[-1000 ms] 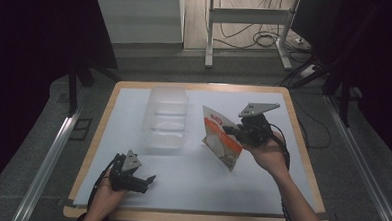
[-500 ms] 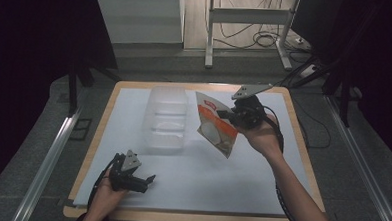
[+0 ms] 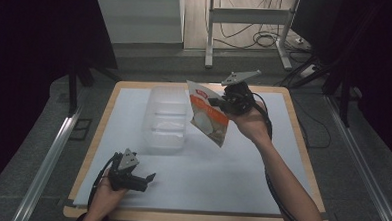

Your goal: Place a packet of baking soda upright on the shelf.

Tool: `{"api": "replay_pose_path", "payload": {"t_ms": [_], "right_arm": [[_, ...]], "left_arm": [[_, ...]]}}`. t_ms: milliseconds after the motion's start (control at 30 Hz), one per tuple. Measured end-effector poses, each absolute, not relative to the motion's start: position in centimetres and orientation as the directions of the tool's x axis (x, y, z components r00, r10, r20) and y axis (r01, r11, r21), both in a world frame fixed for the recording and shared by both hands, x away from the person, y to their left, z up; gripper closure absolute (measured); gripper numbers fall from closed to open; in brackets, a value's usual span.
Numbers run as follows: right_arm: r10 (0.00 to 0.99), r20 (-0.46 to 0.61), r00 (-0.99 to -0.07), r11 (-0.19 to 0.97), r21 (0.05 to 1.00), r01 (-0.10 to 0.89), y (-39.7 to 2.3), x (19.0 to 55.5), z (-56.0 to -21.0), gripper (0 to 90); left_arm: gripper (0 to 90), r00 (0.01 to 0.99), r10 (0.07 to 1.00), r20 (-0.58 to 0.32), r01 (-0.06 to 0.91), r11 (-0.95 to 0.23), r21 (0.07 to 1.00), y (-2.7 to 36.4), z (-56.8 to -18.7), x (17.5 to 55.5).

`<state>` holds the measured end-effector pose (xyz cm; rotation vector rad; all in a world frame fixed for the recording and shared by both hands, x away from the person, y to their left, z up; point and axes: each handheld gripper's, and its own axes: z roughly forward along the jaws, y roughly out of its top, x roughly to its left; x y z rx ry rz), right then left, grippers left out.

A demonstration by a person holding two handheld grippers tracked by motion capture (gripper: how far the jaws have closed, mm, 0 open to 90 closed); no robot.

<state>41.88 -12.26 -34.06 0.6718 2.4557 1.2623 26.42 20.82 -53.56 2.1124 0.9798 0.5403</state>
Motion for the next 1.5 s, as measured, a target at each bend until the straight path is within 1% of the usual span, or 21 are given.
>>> {"api": "replay_pose_path", "payload": {"t_ms": [300, 567, 867, 1133, 1500], "right_arm": [[0.523, -0.061, -0.85, 0.506, 0.825, 0.252, -10.7, 43.8, -33.1, 89.2], [0.518, -0.059, -0.853, 0.501, 0.83, 0.247, -9.0, 45.7, -33.6, 89.2], [0.517, -0.053, -0.855, 0.495, 0.833, 0.248, -7.1, 47.3, -34.0, 89.2], [0.495, -0.064, -0.867, 0.502, 0.835, 0.226, -5.0, 48.7, -34.1, 89.2], [0.46, -0.08, -0.884, 0.519, 0.832, 0.195, -1.6, 49.7, -34.4, 89.1]], "left_arm": [[0.9, 0.605, 0.793, 0.07, 0.47, -0.426, 0.773, 20.5, -53.5, 26.4], [0.8, 0.611, 0.788, 0.069, 0.467, -0.43, 0.773, 20.5, -53.4, 26.4], [1.0, 0.617, 0.786, 0.047, 0.463, -0.411, 0.785, 20.5, -53.4, 26.4], [1.1, 0.62, 0.783, 0.053, 0.464, -0.42, 0.78, 20.4, -53.4, 26.4], [1.3, 0.626, 0.777, 0.063, 0.461, -0.434, 0.774, 20.4, -53.4, 26.4]]}}
